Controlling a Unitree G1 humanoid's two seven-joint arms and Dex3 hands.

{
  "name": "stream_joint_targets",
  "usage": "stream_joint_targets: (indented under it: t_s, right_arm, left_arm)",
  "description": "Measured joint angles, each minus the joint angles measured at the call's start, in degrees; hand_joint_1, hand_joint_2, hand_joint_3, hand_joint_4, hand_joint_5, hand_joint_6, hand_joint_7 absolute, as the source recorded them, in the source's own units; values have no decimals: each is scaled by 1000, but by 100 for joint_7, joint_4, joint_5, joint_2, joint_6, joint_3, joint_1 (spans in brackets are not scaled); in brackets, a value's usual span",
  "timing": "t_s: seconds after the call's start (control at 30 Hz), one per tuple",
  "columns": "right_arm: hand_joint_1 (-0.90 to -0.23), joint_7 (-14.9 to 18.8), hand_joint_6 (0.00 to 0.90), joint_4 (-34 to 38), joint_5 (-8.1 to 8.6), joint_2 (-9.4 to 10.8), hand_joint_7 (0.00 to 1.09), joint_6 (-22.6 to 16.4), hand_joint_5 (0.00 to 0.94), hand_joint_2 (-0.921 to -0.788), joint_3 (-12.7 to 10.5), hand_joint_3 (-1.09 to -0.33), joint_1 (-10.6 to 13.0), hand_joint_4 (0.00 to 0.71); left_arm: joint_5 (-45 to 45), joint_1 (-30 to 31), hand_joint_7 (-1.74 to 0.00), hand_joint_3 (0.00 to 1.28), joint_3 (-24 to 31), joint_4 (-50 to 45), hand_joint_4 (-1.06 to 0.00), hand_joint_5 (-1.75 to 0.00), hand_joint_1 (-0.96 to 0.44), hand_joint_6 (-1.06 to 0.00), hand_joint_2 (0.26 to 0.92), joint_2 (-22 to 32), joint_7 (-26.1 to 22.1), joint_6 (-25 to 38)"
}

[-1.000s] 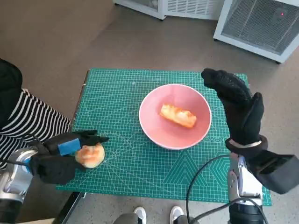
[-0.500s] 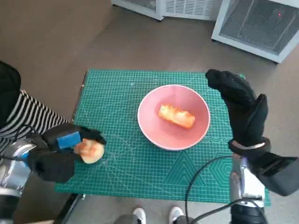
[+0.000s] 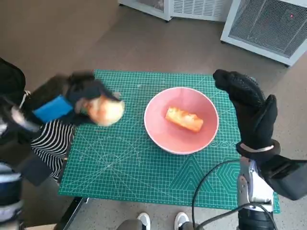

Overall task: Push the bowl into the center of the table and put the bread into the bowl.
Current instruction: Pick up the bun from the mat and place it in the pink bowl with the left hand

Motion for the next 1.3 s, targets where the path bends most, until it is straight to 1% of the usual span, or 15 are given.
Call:
stream_joint_targets:
  t_s: [0.17, 0.2, 0.27, 0.4, 0.6, 0.77, 0.97, 1.0, 1.03, 1.07, 1.1, 1.13, 1.17, 1.2, 1.3]
  right_arm:
    - [-693, 0, 48, 62, -4, -1, 468, -41, 4, -921, -7, -678, -8, 172]
    - [-692, 0, 48, 70, -5, 1, 468, -48, 4, -921, -4, -678, -15, 172]
    - [-690, 0, 49, 76, -7, 5, 467, -69, 4, -921, -2, -678, -12, 172]
    - [-694, 0, 49, 77, -9, 19, 466, -83, 4, -921, 10, -678, -14, 172]
    - [-700, -5, 51, 59, -9, 18, 465, -84, 3, -921, 4, -677, 5, 172]
    - [-710, -25, 53, 4, -7, 9, 464, -84, 3, -921, -21, -675, 54, 174]
    - [-708, -77, 55, -115, -9, 3, 461, -83, 3, -921, -39, -673, 125, 174]
    - [-706, -86, 55, -131, -10, 2, 461, -83, 3, -921, -42, -673, 135, 175]
    - [-701, -104, 56, -147, -12, 2, 460, -82, 3, -921, -47, -674, 147, 175]
    - [-698, -117, 56, -163, -16, 0, 459, -82, 3, -921, -52, -675, 162, 175]
    - [-696, -129, 57, -176, -18, -1, 459, -82, 3, -921, -58, -675, 174, 175]
    - [-693, -144, 58, -192, -21, -2, 459, -81, 3, -921, -64, -676, 185, 175]
    - [-691, -161, 58, -203, -23, -2, 458, -80, 3, -921, -68, -677, 191, 175]
    - [-690, -173, 59, -213, -24, -2, 458, -80, 3, -921, -72, -678, 194, 175]
    - [-688, -211, 63, -241, -24, -14, 459, -77, 2, -921, -98, -679, 201, 175]
  left_arm:
    - [308, -628, -935, 48, -358, -36, -737, -1246, 1, -720, 905, -425, 56, 199]
    - [365, -738, -946, 51, -443, -35, -742, -1234, 1, -718, 902, -513, 56, 232]
    - [478, -943, -1048, 34, -641, -15, -786, -1088, 1, -712, 898, -707, 53, 328]
    - [636, -1266, -1103, 25, -1007, 155, -811, -1009, 1, -705, 897, -1107, 12, 518]
    - [1051, -1526, -1128, 27, -1568, 840, -768, -1083, 0, -656, 917, -1592, -1, 528]
    - [1318, -1590, -1034, 49, -1956, 1546, -731, -1221, 1, -653, 919, -1843, -68, 426]
    - [1559, -1716, -973, 61, -2319, 2463, -698, -1300, 2, -669, 920, -2113, -207, 335]
    - [1609, -1725, -995, 66, -2353, 2560, -696, -1295, 2, -654, 920, -2145, -222, 331]
    - [1660, -1738, -1114, 108, -2404, 2652, -652, -1285, 1, -591, 921, -2175, -255, 355]
    - [1722, -1757, -1193, 137, -2461, 2706, -622, -1281, 1, -548, 921, -2191, -307, 436]
    - [1779, -1779, -1084, 136, -2530, 2739, -557, -1128, -11, -496, 904, -2201, -395, 543]
    - [1873, -1798, -835, 122, -2587, 2735, -517, -801, -26, -469, 888, -2208, -506, 734]
    - [1942, -1812, -621, 97, -2648, 2722, -519, -537, -35, -479, 885, -2209, -645, 928]
    - [1999, -1814, -447, 73, -2697, 2704, -449, -343, -51, -437, 877, -2208, -762, 1127]
    - [2193, -1813, -183, 36, -2838, 2545, -275, -112, -99, -330, 859, -2205, -1238, 1895]
